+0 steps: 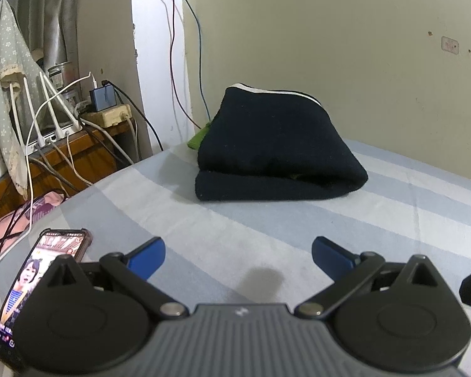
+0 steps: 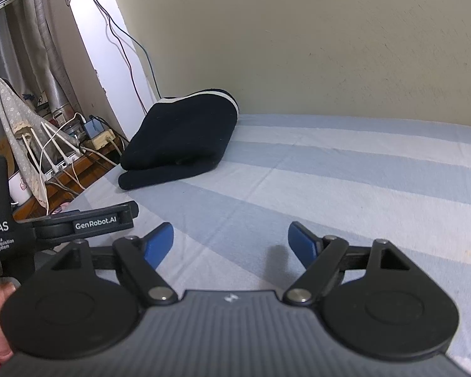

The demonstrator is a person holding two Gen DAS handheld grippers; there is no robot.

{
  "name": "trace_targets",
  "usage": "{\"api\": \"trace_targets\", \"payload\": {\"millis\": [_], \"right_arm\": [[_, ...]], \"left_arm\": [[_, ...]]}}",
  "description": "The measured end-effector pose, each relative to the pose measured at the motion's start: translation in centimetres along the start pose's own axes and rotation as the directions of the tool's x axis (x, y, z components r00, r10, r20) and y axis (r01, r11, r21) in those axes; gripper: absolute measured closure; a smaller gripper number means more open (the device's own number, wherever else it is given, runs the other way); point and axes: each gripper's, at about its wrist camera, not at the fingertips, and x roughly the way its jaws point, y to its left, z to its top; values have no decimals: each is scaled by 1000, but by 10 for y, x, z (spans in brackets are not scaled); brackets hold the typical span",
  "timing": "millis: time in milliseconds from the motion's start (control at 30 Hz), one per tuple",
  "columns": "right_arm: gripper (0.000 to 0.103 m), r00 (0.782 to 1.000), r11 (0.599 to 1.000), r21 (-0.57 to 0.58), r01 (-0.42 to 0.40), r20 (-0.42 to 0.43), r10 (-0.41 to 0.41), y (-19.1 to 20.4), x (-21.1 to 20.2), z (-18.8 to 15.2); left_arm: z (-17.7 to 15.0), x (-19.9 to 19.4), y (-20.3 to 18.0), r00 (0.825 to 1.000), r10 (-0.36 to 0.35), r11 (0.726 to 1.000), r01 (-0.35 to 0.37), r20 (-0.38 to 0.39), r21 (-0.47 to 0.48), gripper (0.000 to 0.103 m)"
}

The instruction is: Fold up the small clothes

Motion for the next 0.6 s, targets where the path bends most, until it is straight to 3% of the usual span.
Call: {"api": "trace_targets", "payload": {"millis": [600], "right_arm": [[19, 1000, 1000, 11, 3, -1, -3, 0, 1, 1]], "left_arm": [[1, -1, 0, 1000, 23, 1000, -23, 1, 6, 0]]}}
